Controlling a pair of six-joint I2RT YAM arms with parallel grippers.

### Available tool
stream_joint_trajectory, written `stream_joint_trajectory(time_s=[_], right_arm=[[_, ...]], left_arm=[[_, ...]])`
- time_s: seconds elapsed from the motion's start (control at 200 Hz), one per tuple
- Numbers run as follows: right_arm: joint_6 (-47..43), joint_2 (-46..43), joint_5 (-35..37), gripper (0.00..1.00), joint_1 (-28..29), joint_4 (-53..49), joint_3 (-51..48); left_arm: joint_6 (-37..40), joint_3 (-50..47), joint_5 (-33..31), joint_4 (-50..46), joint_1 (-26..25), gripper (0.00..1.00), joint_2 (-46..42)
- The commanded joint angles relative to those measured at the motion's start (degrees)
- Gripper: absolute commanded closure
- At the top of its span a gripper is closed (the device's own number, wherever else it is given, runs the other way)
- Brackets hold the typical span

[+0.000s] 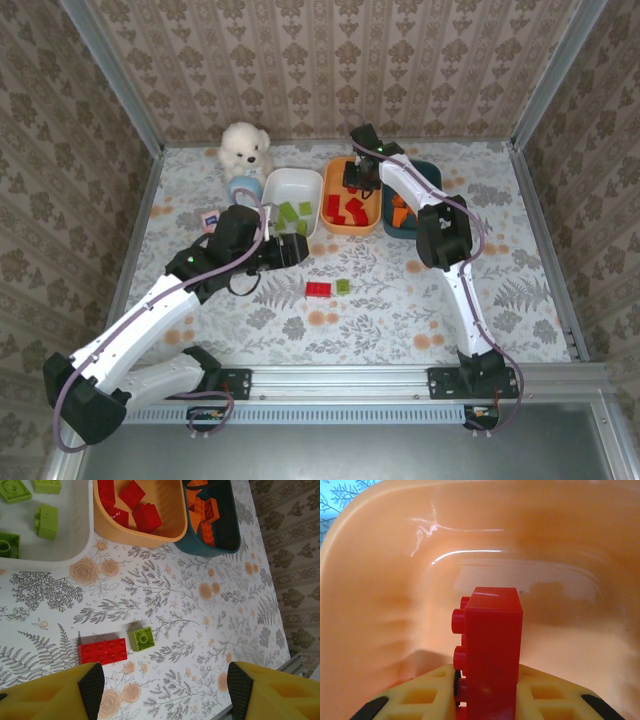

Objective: Sort the legos into containers by color

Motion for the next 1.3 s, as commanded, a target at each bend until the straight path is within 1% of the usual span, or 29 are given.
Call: stream_joint_trajectory(time_s=[0.0, 0.155, 0.225, 0.46, 0.56, 0.66, 0.725, 0.785, 0.855, 0.92, 1.065, 1.165, 1.295], right_arm=[[1.61, 2.63, -1.54, 0.7, 0.21, -3.79, 4.05], [1.72, 3.06, -3.48, 0.7, 0.14, -4.24, 4.28], [1.59, 3.29, -4.96, 0.68, 0.24, -3.93, 4.7], [1.82, 2.9, -7.56, 0.52, 0.23, -4.17, 6.35], [1.64, 0.88, -7.19, 0.52, 0.24, -4.9, 7.21], [0.71, -4.01, -6.28, 0.53, 0.48, -4.21, 6.5], [-0.48, -8.85, -5.04, 0.54, 1.0, -3.33, 4.63], [-0.64, -14.67, -4.11, 0.54, 1.19, -1.27, 0.03], [-0.24, -23.36, -3.54, 0.54, 1.41, 2.62, -9.05], [-0.25, -32.9, -3.19, 0.54, 2.1, 7.28, -20.28], [0.54, -52.47, -4.07, 0.54, 3.28, 13.23, -43.45], [1.62, -65.14, -5.74, 0.53, 3.97, 12.82, -55.42], [2.23, -80.94, -8.53, 0.5, 4.62, 9.22, -65.79]], left_arm=[[1.44, 0.67, -0.07, 0.5, -0.39, 0.31, 0.24], [1.96, 1.37, -0.05, 0.52, -0.46, 0.31, 1.16], [1.95, 1.38, -0.08, 0.6, -0.55, 0.31, 1.14], [1.96, 1.43, -0.65, 0.13, -1.24, 0.31, 0.69], [2.61, 1.77, -1.24, -0.91, -1.55, 0.31, 0.66], [4.54, 2.48, -1.21, -2.4, -1.73, 0.31, 1.58], [6.03, 3.11, -0.63, -3.06, -1.82, 0.31, 2.88], [7.47, 4.08, 0.14, -3.7, -1.95, 0.31, 5.04], [9.51, 5.49, 1.0, -4.49, -2.39, 0.31, 8.39], [12.29, 6.89, 1.42, -4.83, -3.23, 0.3, 11.77], [21.51, 11.93, 2.26, -8.5, -4.54, 0.29, 21.2], [25.9, 16.74, 2.41, -11.98, -6.15, 0.28, 28.76], [25.78, 21.19, 1.88, -13.46, -9.13, 0.28, 36.35]])
